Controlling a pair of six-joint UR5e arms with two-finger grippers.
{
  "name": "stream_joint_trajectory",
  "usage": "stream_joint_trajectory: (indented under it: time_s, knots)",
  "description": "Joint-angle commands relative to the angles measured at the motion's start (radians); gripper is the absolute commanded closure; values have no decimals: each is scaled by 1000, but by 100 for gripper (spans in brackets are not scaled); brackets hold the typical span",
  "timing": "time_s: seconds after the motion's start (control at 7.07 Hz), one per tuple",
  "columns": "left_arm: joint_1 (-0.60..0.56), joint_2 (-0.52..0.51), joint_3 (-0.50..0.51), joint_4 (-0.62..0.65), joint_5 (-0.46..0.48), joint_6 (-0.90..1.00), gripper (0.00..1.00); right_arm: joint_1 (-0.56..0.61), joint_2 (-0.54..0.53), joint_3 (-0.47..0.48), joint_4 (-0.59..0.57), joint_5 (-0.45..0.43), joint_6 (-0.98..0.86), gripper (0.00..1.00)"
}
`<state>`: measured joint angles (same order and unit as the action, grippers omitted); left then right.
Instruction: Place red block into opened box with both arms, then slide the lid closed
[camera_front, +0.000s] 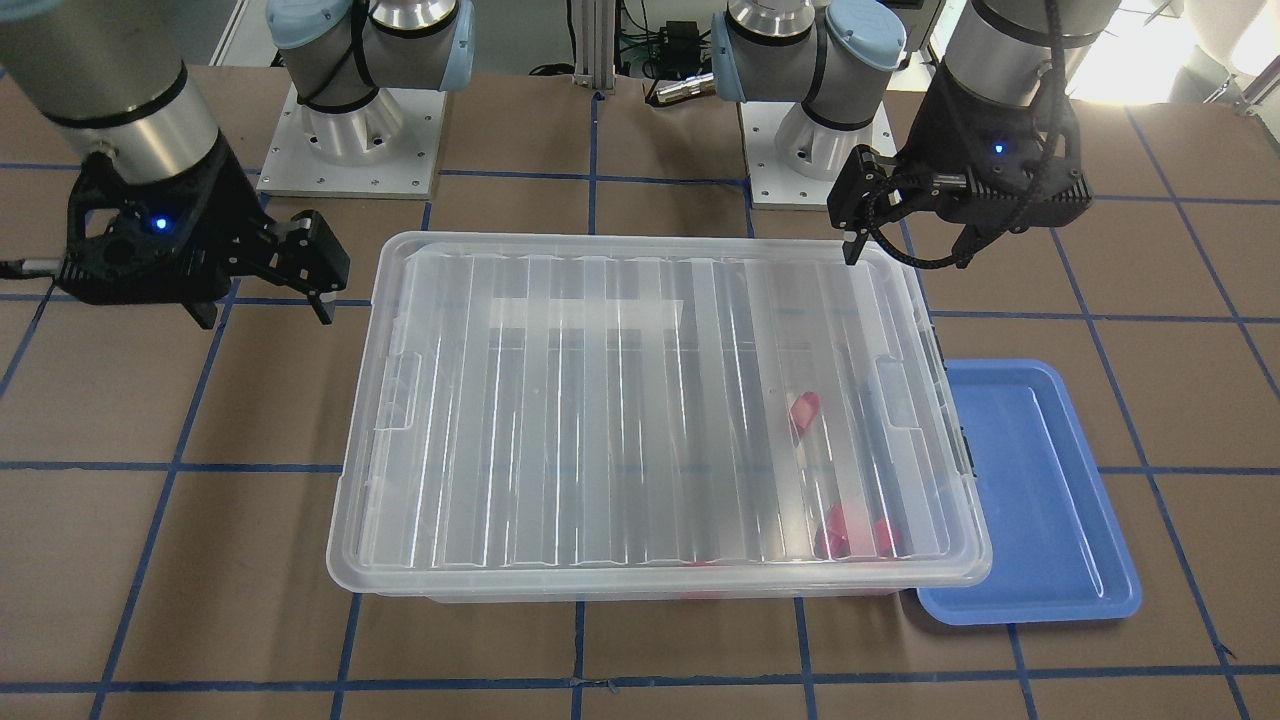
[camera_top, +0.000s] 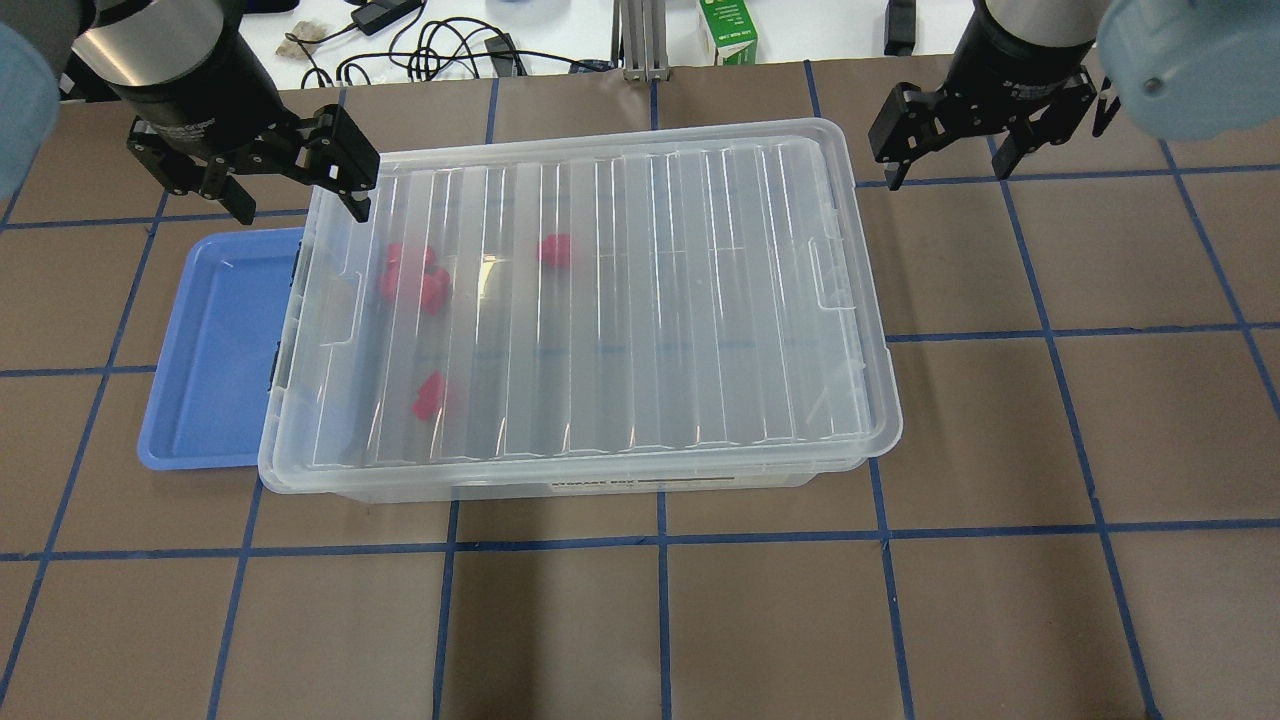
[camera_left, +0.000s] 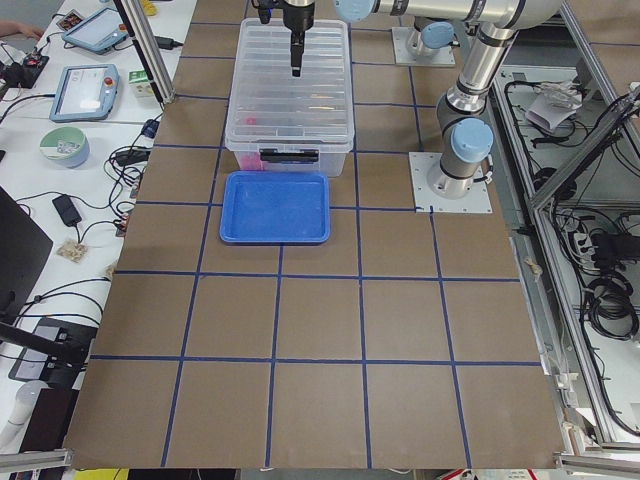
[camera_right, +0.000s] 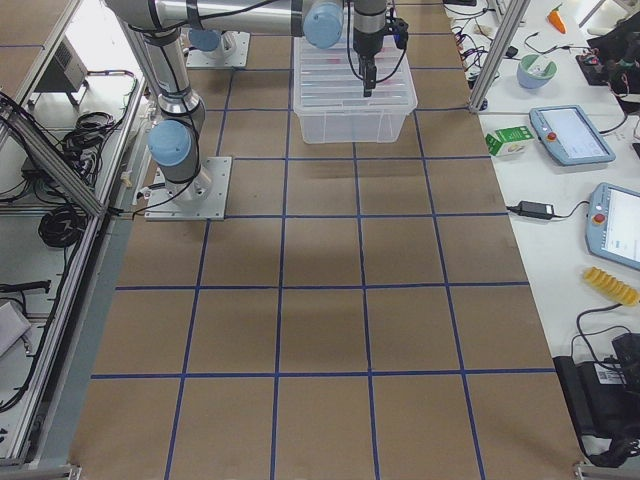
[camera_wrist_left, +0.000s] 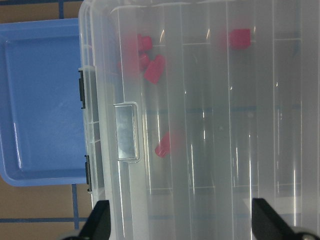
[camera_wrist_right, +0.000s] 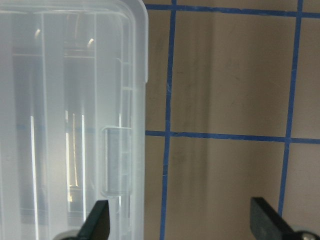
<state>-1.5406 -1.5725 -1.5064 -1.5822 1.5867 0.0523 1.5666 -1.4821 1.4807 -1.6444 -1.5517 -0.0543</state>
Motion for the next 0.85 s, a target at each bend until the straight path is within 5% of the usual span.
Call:
stream_joint_trajectory:
  time_s: [0.0,0.71]
  knots:
    - [0,-3,2,-2,1,0,0,76,-4,-57,87,2,91,0]
    - [0,-9,5,-12,9,-3,0,70,-3,-59,94,-1,80,0]
